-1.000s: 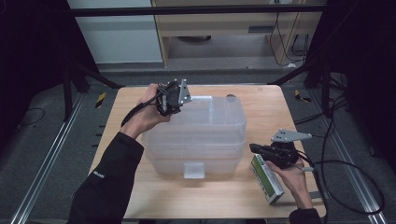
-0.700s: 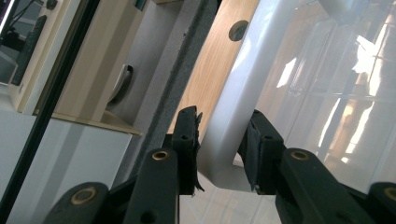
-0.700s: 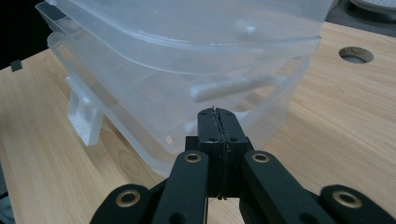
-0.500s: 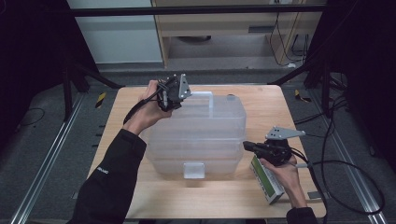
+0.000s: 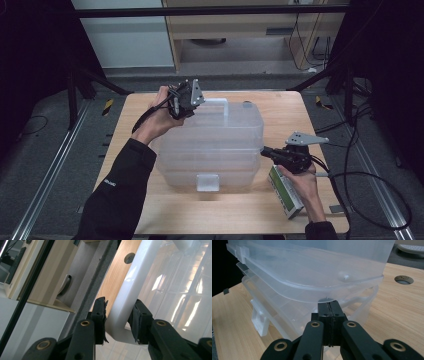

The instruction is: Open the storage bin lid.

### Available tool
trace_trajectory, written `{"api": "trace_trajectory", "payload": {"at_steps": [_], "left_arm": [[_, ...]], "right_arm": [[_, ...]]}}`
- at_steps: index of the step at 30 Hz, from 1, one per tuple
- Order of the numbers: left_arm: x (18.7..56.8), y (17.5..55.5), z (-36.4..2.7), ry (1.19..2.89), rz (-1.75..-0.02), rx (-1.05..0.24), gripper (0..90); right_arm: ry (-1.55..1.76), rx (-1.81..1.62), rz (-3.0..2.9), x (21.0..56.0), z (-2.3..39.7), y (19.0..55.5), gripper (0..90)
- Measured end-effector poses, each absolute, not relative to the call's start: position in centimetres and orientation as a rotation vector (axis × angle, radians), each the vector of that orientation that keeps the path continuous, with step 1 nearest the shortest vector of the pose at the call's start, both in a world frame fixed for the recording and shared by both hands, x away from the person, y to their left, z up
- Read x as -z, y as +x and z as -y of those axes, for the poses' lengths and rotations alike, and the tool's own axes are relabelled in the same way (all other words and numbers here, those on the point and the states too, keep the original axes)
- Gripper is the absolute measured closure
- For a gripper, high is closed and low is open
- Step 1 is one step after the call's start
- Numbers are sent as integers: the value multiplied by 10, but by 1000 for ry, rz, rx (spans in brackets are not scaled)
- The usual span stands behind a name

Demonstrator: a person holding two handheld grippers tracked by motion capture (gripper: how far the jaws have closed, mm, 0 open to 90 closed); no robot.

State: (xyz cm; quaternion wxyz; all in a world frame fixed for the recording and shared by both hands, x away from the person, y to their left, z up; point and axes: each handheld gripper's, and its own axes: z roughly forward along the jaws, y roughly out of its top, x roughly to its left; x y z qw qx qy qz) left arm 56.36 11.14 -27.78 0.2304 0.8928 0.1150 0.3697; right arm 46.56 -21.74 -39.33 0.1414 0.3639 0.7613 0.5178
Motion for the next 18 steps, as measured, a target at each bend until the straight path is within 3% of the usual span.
{"api": "trace_trajectory", "payload": {"at_steps": [18], "left_arm": [[269,533,-147,2380,-368,-996,495]], "right_arm": [[1055,-1457,-2214,396,215,464,900]]}}
